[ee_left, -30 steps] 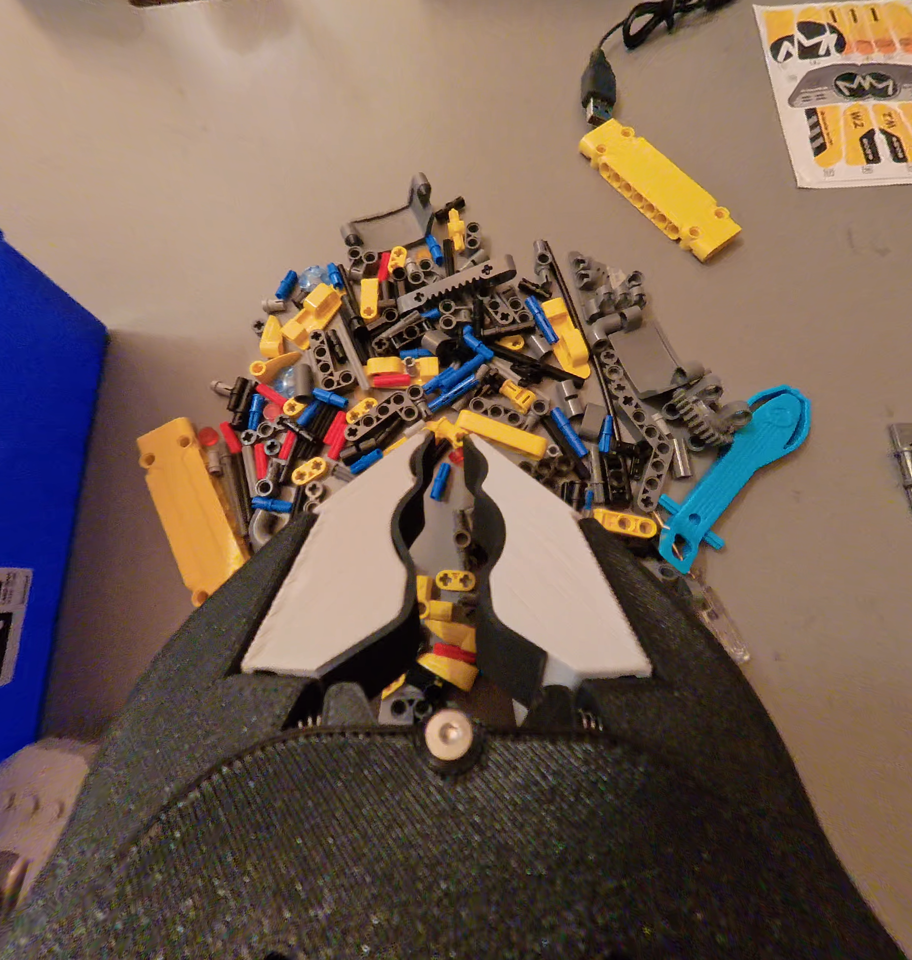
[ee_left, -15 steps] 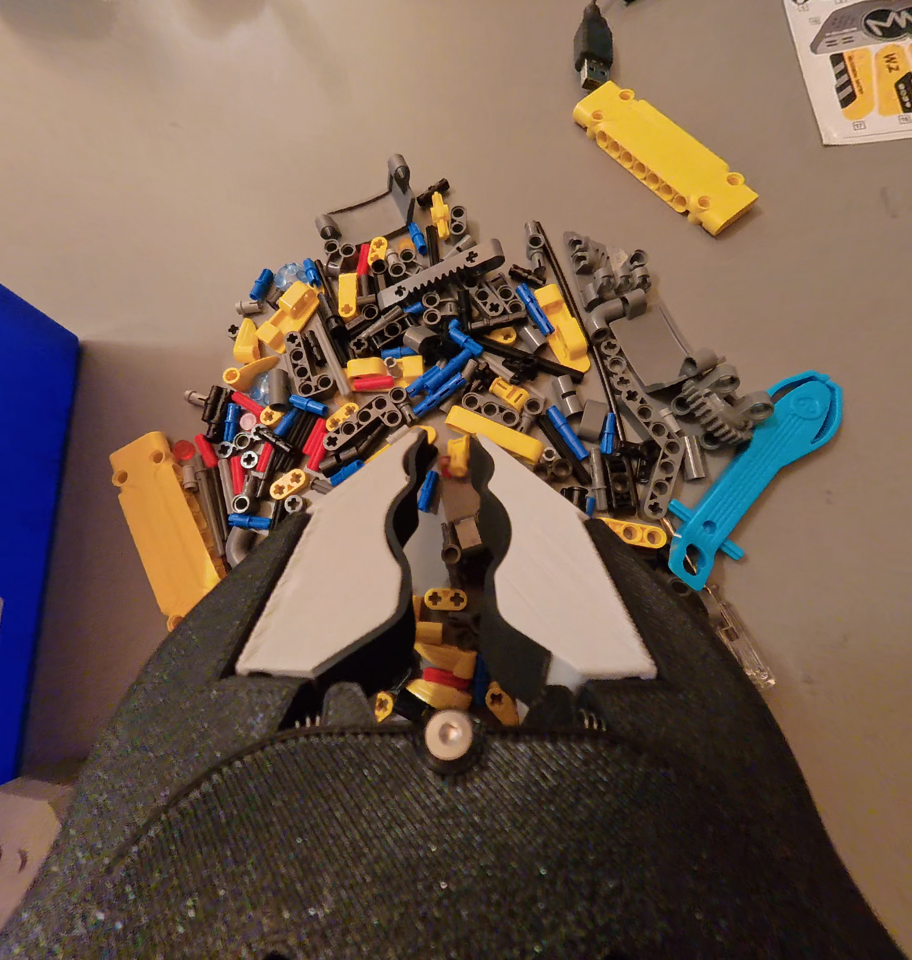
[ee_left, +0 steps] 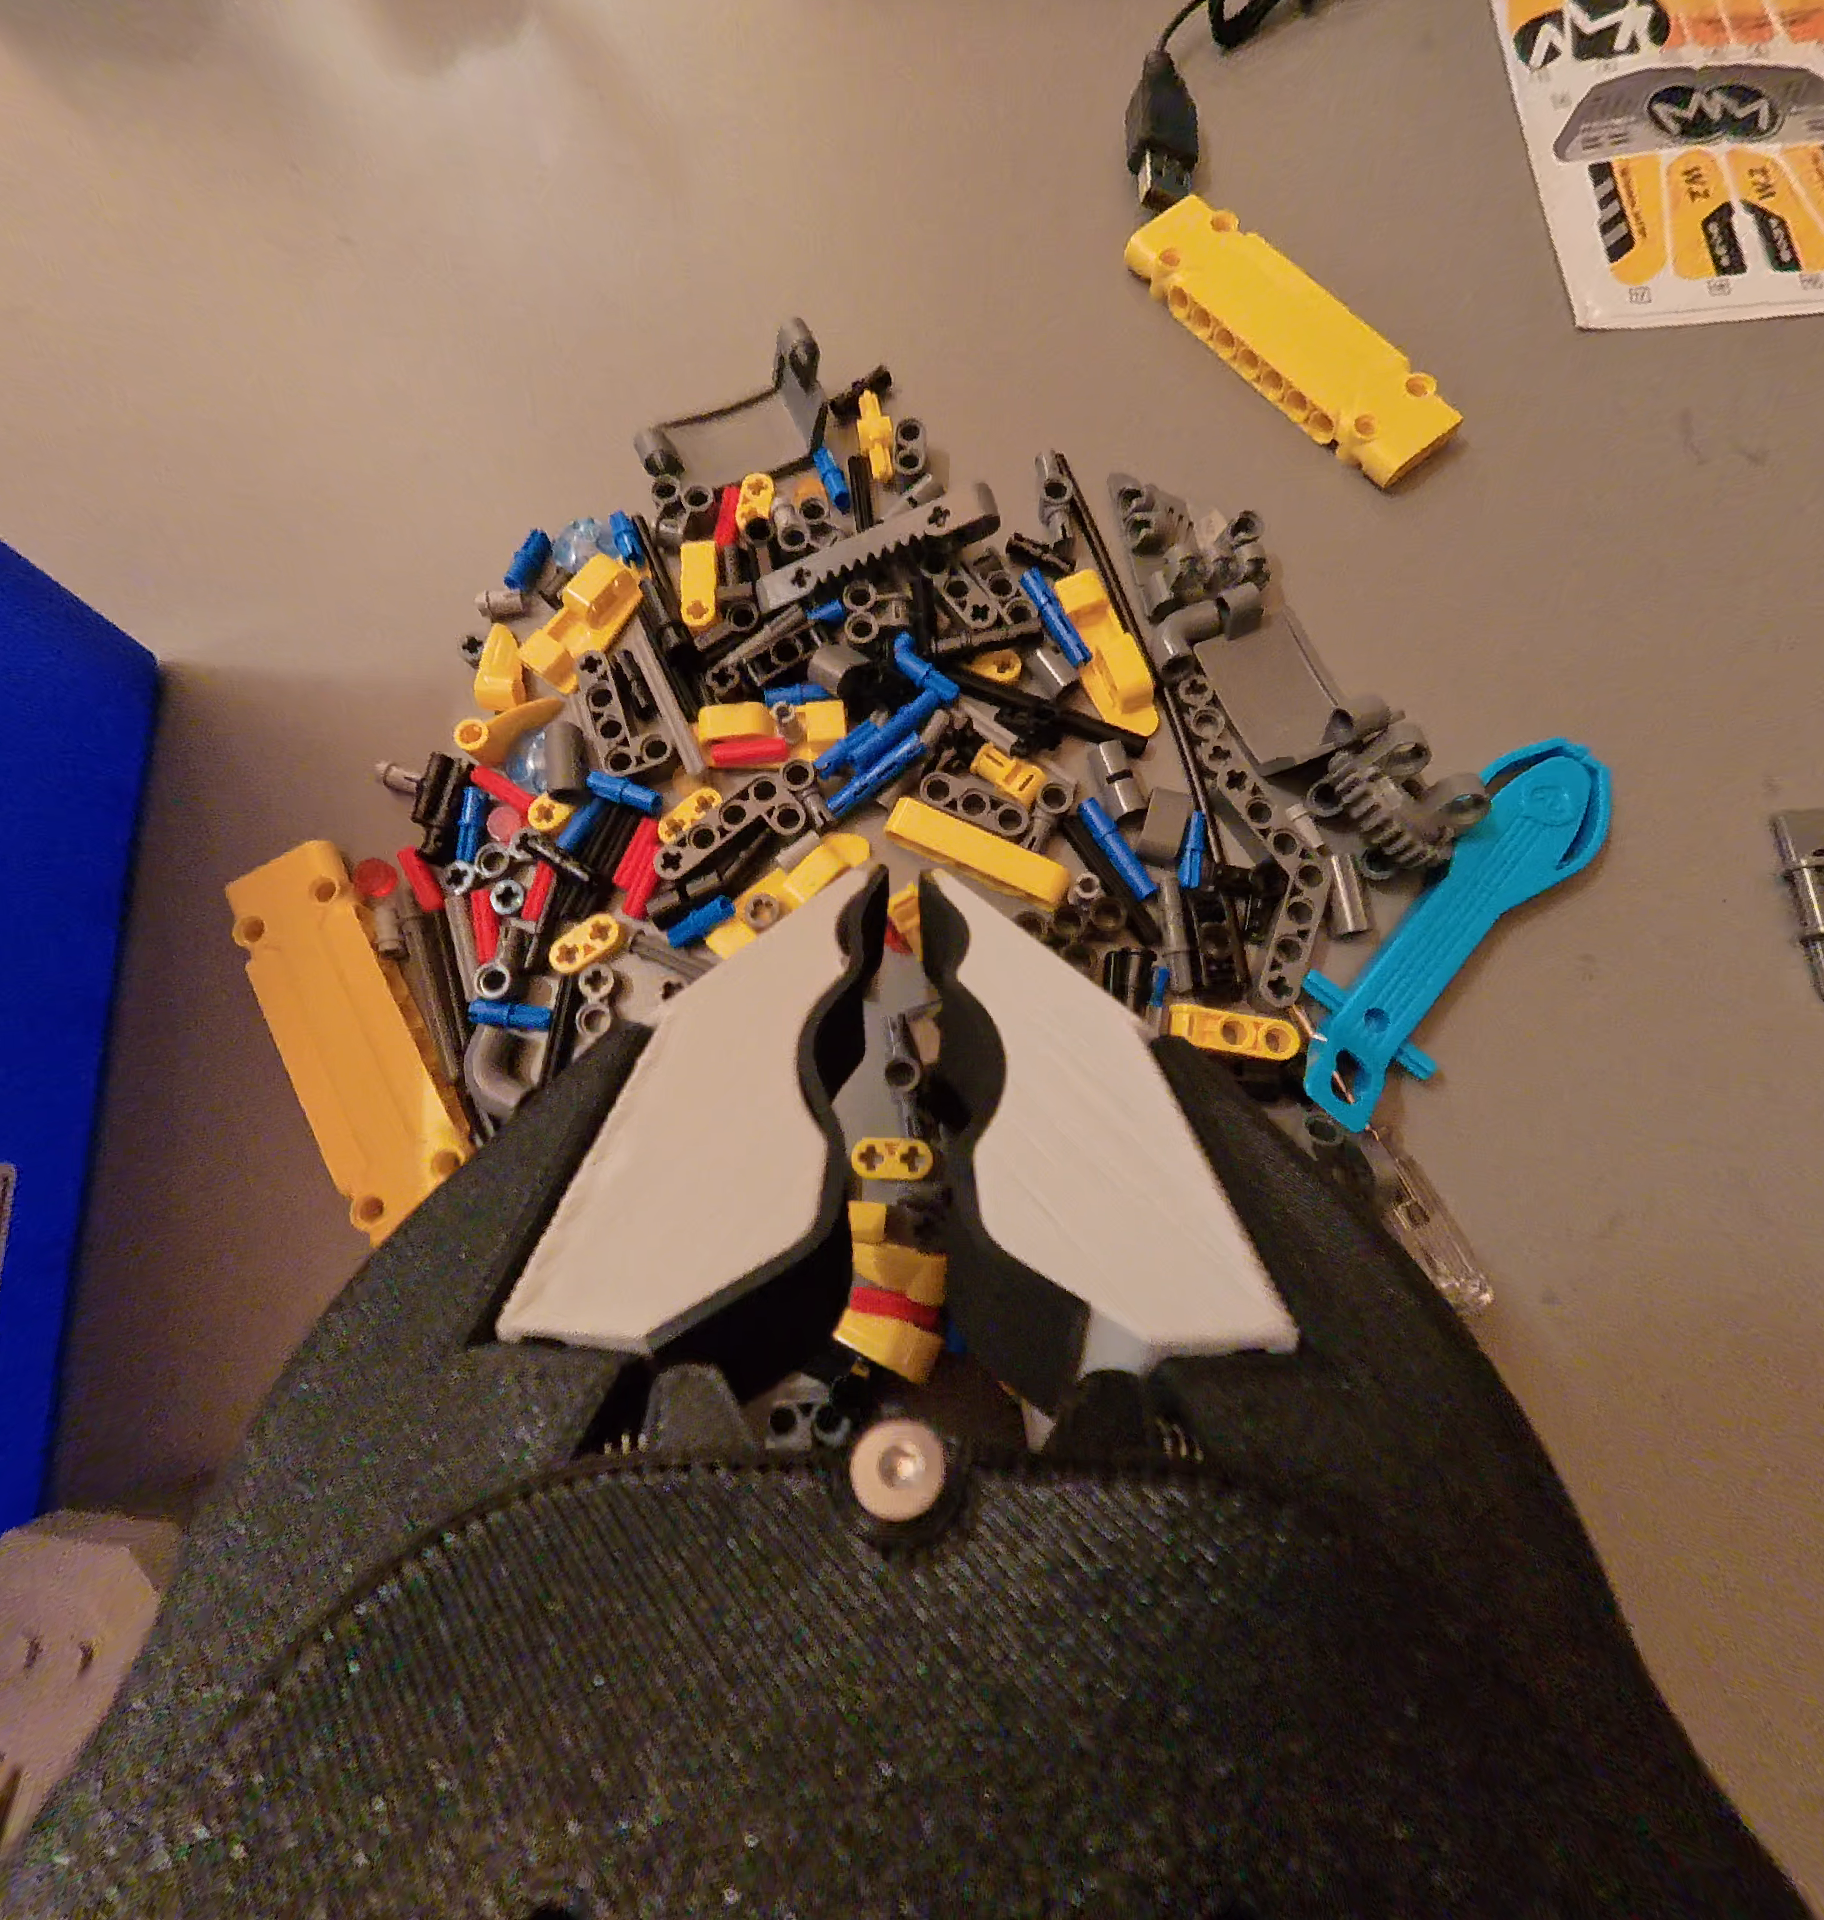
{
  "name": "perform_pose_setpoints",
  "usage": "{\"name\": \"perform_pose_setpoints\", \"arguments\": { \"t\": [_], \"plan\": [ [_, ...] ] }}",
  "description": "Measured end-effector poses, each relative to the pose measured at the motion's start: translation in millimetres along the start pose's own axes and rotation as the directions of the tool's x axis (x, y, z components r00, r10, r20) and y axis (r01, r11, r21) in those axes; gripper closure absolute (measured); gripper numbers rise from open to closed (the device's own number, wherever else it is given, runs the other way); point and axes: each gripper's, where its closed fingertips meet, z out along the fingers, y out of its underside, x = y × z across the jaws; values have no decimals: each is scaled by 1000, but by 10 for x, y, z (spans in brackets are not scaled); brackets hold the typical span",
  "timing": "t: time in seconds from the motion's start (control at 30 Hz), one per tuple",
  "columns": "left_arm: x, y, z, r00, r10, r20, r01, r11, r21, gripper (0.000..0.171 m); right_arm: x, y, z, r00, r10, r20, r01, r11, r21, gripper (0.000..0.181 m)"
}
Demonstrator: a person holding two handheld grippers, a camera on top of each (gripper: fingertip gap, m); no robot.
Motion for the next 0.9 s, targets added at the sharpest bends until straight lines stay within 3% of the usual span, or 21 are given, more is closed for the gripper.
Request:
{"name": "perform_pose_setpoints", "arguments": {
  "t": [0.2, 0.9],
  "plan": [
    [42, 77, 19, 1000, -20, -20, 19, 998, -52, 163, 4, -5, -5, 1000, -1, -2, 1, 1000, 2, 147],
    [-25, 67, 34, 1000, -3, 19, 3, 999, -36, 168, -3, -20, -16, 1000, -7, -4, 7, 1000, 7, 147]
  ]
}}
